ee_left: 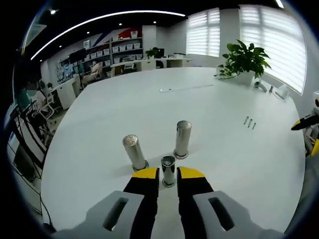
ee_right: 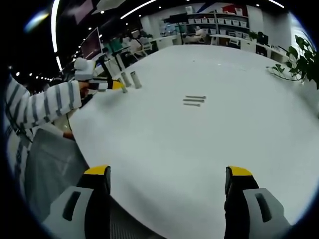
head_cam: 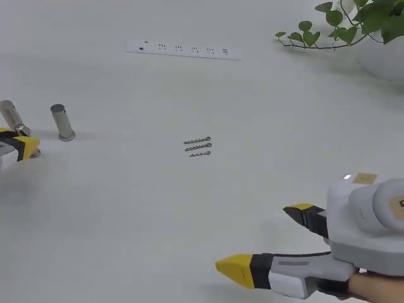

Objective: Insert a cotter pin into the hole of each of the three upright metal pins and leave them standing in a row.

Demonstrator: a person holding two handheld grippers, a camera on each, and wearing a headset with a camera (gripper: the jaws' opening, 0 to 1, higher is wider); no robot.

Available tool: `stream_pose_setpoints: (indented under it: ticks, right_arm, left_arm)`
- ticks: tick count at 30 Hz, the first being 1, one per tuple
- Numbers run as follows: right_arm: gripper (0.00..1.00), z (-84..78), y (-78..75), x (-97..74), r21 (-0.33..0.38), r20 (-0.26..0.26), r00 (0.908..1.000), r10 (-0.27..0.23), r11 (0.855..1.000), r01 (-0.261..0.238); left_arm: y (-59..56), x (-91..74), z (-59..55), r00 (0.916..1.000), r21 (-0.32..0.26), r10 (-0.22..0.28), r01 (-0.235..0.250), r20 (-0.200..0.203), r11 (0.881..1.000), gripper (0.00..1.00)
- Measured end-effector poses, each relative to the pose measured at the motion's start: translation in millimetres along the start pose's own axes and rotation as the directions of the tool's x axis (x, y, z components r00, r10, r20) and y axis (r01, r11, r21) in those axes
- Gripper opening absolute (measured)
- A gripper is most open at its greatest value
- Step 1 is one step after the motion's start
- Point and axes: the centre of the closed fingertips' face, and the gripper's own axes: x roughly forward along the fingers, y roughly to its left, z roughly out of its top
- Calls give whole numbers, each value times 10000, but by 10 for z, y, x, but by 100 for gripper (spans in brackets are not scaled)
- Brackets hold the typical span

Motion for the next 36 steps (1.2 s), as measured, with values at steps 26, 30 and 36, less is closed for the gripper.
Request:
stream_pose_setpoints:
  ticks: [26, 30, 36]
  right_arm:
    - [97, -75, 73, 3, -218, -451, 9984, 353, 9991, -363]
    - [97, -77, 72, 0, -201, -450, 9984, 329, 9992, -338]
    - [97, -83, 82, -1, -87, -349, 9988, 350, 9993, -353]
  left_arm:
    - [-98, 3, 44, 9983, 2234, -546, 492, 182, 9735, 7]
    - [-139, -28, 65, 9966, 2356, -805, 748, 149, 9690, 6]
    - [-229, -121, 133, 9932, 2252, -1115, 1012, 331, 9690, 7]
